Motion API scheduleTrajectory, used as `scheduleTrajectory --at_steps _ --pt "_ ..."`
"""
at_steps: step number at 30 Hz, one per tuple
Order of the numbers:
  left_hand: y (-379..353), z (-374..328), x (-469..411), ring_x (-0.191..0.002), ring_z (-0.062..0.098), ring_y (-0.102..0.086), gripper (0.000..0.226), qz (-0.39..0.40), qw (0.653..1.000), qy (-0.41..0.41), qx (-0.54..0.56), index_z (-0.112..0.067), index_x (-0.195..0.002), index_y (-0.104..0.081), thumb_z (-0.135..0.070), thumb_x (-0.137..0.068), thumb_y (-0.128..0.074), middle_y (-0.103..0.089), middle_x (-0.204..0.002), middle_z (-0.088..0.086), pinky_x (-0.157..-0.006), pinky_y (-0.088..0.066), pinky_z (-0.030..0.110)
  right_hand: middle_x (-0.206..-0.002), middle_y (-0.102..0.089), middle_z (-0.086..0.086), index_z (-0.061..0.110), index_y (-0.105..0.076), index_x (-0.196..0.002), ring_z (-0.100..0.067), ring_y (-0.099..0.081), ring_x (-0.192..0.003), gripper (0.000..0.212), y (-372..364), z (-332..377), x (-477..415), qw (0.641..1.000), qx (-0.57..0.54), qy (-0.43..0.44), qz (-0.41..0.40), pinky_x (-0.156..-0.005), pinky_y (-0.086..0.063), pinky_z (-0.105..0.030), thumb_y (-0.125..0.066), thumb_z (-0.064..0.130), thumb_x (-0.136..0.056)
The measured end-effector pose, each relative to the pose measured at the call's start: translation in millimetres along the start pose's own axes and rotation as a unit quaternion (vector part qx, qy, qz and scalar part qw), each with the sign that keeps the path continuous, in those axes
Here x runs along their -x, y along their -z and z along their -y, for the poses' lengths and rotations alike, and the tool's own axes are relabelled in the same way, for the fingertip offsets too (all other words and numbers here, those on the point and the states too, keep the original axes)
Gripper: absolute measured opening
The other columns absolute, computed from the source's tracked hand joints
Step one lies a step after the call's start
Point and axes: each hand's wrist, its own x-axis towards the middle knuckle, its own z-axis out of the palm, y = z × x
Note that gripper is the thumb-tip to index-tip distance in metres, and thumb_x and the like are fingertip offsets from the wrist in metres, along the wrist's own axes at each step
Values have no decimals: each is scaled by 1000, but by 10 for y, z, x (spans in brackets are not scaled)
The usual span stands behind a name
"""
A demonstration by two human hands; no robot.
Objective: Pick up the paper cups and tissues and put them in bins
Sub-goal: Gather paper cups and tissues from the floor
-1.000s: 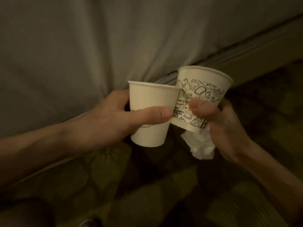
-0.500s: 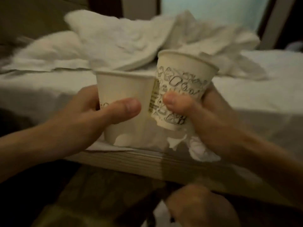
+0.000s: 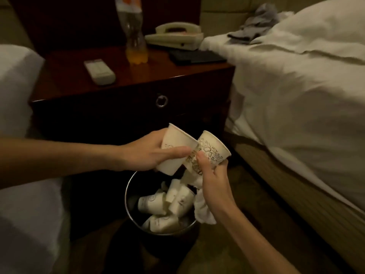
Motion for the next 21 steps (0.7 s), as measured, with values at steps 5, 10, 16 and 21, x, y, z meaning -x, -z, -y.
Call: scheduleTrajectory --at_steps 5,10,16,21 --pt "-39 633 -205 -84 2 -69 45 27 987 155 -5 -60 -97 -56 -89 -63 -55 -69 -95 -21 -60 -59 30 -137 -50 2 23 -18 -147 -17 -52 -125 66 -93 -653 -313 993 82 -82 20 -100 -48 -36 -54 42 -96" --pt "-31 1190 -100 -87 7 -67 58 12 961 276 9 -44 -103 -56 -82 -60 -57 -68 -100 -15 -58 -57 24 -150 -39 -3 15 -19 -148 -21 -43 -133 72 -166 -950 -394 953 250 -125 118 -94 -39 -32 -49 54 -95" --pt "-84 1399 -167 -64 18 -71 63 8 928 365 -70 -11 -114 -55 -61 -79 -68 -64 -95 9 -55 -57 27 -138 -47 -17 6 -40 -139 -34 -49 -121 75 -139 -882 -368 869 442 -135 178 -85 -41 -35 -45 63 -92" --pt "93 1116 -284 -58 24 -71 40 76 894 405 -177 -5 -86 -67 -44 -88 -69 -70 -66 6 -50 -55 27 -119 -60 -17 7 -59 -122 -33 -57 -107 50 -3 -570 -260 827 534 -30 171 -84 -44 -37 -48 48 -97"
